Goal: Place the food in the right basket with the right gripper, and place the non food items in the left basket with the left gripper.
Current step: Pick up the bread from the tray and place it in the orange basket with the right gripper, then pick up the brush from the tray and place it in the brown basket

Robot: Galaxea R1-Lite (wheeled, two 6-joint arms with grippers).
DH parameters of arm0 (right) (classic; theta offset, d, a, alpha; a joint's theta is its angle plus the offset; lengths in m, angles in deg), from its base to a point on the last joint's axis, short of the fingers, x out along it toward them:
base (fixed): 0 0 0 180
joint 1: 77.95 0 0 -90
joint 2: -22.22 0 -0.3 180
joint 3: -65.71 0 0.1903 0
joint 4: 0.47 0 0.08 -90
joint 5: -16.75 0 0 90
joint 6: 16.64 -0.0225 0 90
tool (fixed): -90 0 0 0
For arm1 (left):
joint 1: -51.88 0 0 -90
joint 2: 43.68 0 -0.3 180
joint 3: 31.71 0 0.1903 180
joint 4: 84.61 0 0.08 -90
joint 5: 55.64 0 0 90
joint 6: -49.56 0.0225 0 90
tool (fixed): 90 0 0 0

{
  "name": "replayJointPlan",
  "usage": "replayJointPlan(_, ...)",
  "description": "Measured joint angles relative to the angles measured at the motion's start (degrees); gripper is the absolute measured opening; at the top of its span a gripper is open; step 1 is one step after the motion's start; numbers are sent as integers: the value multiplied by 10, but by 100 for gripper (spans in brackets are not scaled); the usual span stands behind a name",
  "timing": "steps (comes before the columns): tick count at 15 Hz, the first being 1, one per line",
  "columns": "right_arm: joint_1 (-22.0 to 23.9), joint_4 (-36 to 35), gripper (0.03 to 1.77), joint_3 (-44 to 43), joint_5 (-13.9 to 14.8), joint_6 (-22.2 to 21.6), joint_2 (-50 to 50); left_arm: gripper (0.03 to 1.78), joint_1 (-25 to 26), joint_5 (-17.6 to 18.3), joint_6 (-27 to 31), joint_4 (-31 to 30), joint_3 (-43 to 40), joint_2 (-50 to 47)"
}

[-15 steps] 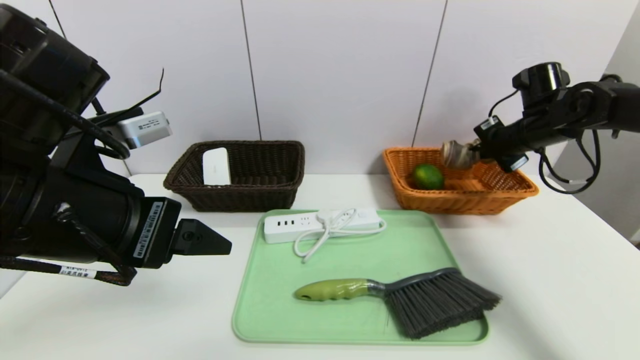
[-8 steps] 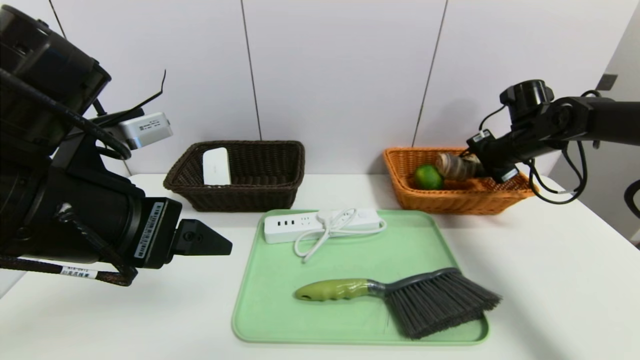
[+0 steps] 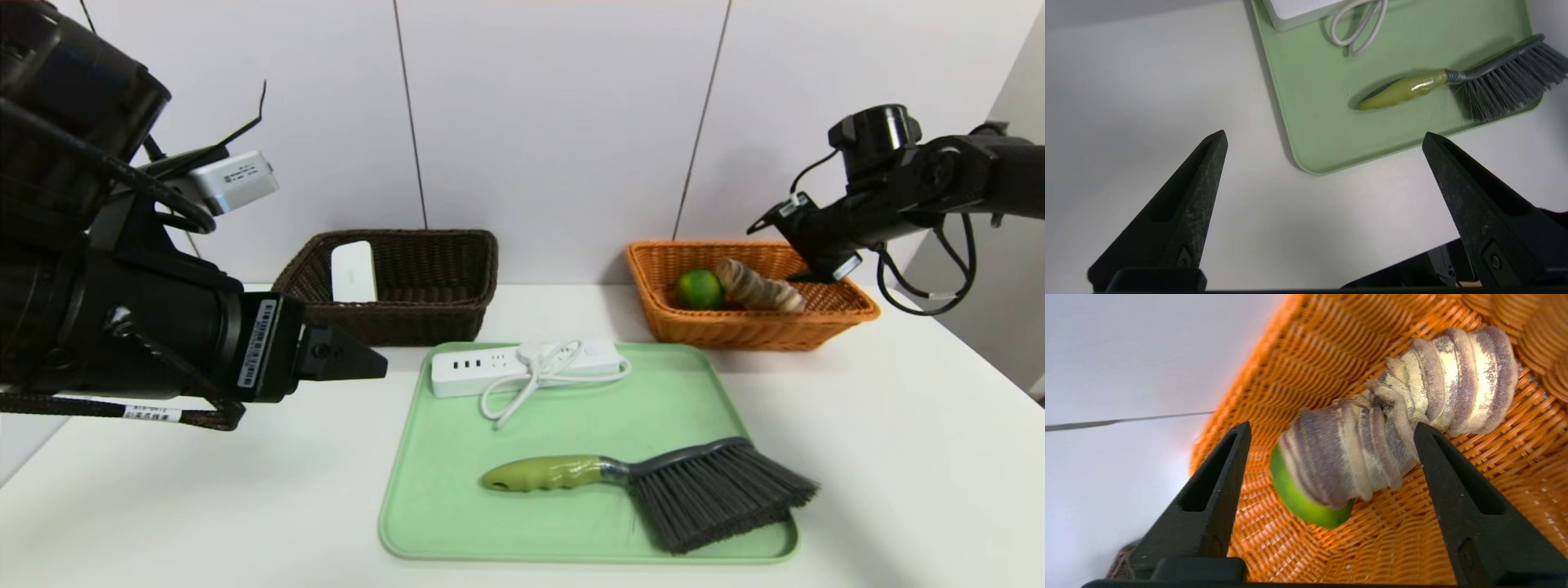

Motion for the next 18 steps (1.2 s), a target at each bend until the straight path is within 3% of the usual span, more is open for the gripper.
replayJointPlan(2, -1, 16, 147, 1, -1, 12, 30, 169, 0, 0, 22, -34, -8, 0)
replayJointPlan(6, -12, 44, 157, 1, -9, 50, 104, 169, -3, 54, 23, -112, -13, 13)
replayJointPlan(7, -16, 67, 159, 2, -24, 63, 120, 169, -5, 49, 24, -130, -14, 21)
replayJointPlan(9, -22, 95, 161, 5, -66, 73, 146, 169, -8, 5, 25, -133, -16, 32)
replayJointPlan(10, -25, 102, 163, 3, -65, 76, 155, 169, -8, -24, 26, -131, -21, 34)
replayJointPlan(12, -38, 140, 165, 1, -39, 76, 169, 169, -10, -50, 26, -103, -23, 35)
replayJointPlan(14, -57, 198, 166, 2, 3, 74, 184, 169, -27, -58, 33, -26, -10, 30)
replayJointPlan(16, -62, 238, 167, 5, 16, 82, 204, 169, -46, -61, 84, 71, 12, 17)
replayJointPlan(18, -63, 271, 168, 13, 19, 104, 231, 169, -58, -57, 148, 107, 18, 8)
